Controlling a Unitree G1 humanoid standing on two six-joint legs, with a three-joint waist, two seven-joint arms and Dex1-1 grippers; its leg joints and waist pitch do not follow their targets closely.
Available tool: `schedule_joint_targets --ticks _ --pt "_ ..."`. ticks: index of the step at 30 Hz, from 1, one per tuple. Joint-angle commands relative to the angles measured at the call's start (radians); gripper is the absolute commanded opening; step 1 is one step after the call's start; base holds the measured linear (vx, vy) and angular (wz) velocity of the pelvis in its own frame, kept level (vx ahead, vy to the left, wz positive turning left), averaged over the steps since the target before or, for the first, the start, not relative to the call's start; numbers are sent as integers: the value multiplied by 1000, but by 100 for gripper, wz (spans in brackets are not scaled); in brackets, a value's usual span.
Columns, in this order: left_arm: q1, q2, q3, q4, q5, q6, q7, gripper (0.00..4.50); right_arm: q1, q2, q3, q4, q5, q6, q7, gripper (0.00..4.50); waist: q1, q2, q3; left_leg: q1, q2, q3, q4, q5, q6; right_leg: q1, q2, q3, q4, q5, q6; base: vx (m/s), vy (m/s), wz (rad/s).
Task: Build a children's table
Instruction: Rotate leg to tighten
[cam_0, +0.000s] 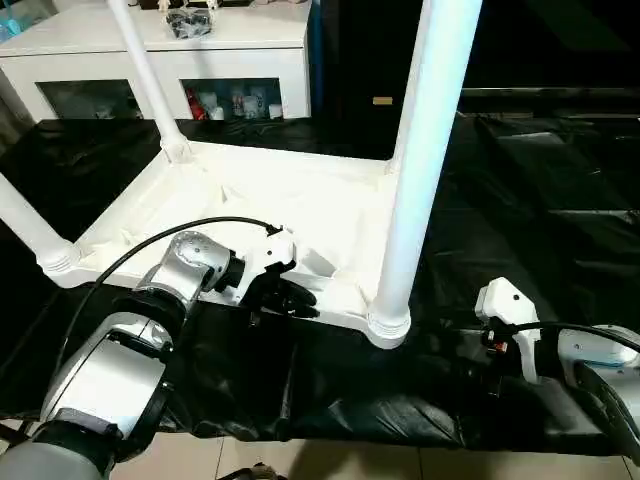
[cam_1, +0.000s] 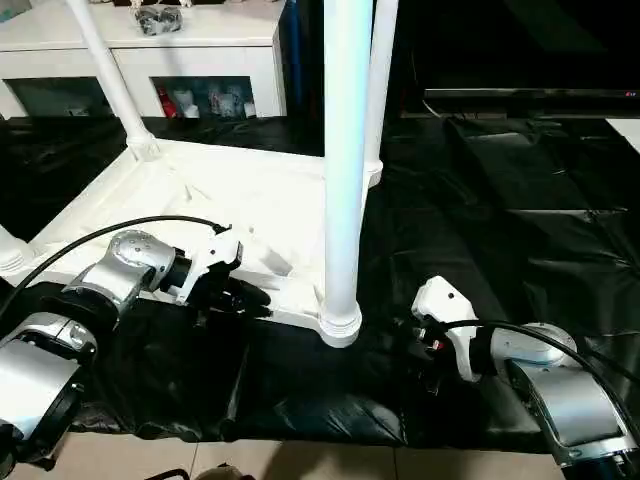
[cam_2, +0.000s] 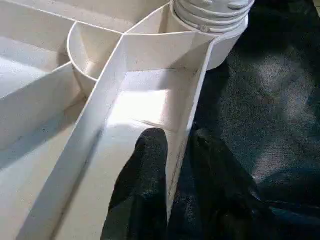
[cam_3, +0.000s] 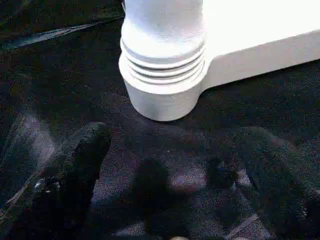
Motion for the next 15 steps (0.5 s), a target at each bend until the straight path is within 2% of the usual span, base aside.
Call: schedule_joint_targets --ticks 1,2,3,4,6,8,9,10,11,12,13,14,15 --pt "-7 11 24 7 -9 33 -6 61 -12 0 10 -17 10 5 1 450 4 -14 -61 4 10 1 -68 -227 38 57 -42 24 -75 -187 -234 0 0 0" --pt "-1 13 32 5 -17 44 -6 49 -15 3 12 -19 10 5 1 450 3 -14 -61 3 10 1 -69 -223 40 57 -42 24 -75 -188 -235 0 0 0" --pt "15 16 45 -3 -25 62 -5 35 -20 12 16 -24 13 2 0 450 1 -24 -60 2 11 2 -69 -221 42 58 -42 24 -75 -187 -234 0 0 0" --pt "25 19 43 -9 -21 61 -3 35 -23 19 16 -24 14 -1 -3 450 0 -26 -59 0 9 2 -70 -217 45 58 -42 23 -75 -199 -231 0 0 0" --pt "47 26 38 -24 -9 55 2 27 -31 31 16 -21 13 -10 -12 450 -1 -21 -60 0 12 0 -71 -212 47 58 -45 24 -74 -203 -230 0 0 0" --pt "76 33 27 -50 6 38 11 20 -42 41 19 -11 2 -26 -28 450 -5 -28 -59 -3 13 -2 -73 -202 48 58 -47 23 -73 -218 -220 0 0 0" --pt "106 38 21 -83 20 42 49 16 -58 53 22 6 -13 -43 -49 450 -8 -28 -57 -6 11 0 -74 -202 49 58 -45 23 -75 -230 -213 0 0 0" --pt "140 38 22 -129 23 54 89 13 -79 69 23 28 -25 -58 -68 450 -12 -48 -57 -5 14 0 -76 -196 48 55 -49 24 -74 -254 -200 0 0 0" --pt "174 32 33 -190 13 101 120 8 -99 82 25 48 -29 -66 -77 450 -12 -40 -58 -1 15 0 -77 -200 46 52 -50 25 -74 -266 -200 0 0 0" --pt "174 32 33 -190 13 101 120 8 -99 82 25 48 -29 -66 -77 450 -14 -47 -56 2 16 2 -76 -206 47 47 -50 26 -77 -290 -198 0 0 0" --pt "217 26 43 -281 4 162 133 3 -117 92 33 66 -36 -73 -79 450 -14 -46 -56 6 18 3 -78 -218 44 45 -50 28 -78 -304 -197 0 0 0" --pt "233 26 44 -315 4 183 139 3 -123 95 36 74 -41 -76 -80 450 -16 -54 -54 2 20 2 -81 -219 43 46 -50 29 -78 -301 -193 0 0 0" --pt "257 26 43 -363 8 205 149 3 -134 99 43 89 -52 -84 -83 450 -16 -54 -54 2 20 2 -81 -219 43 46 -50 29 -78 -301 -193 0 0 0"
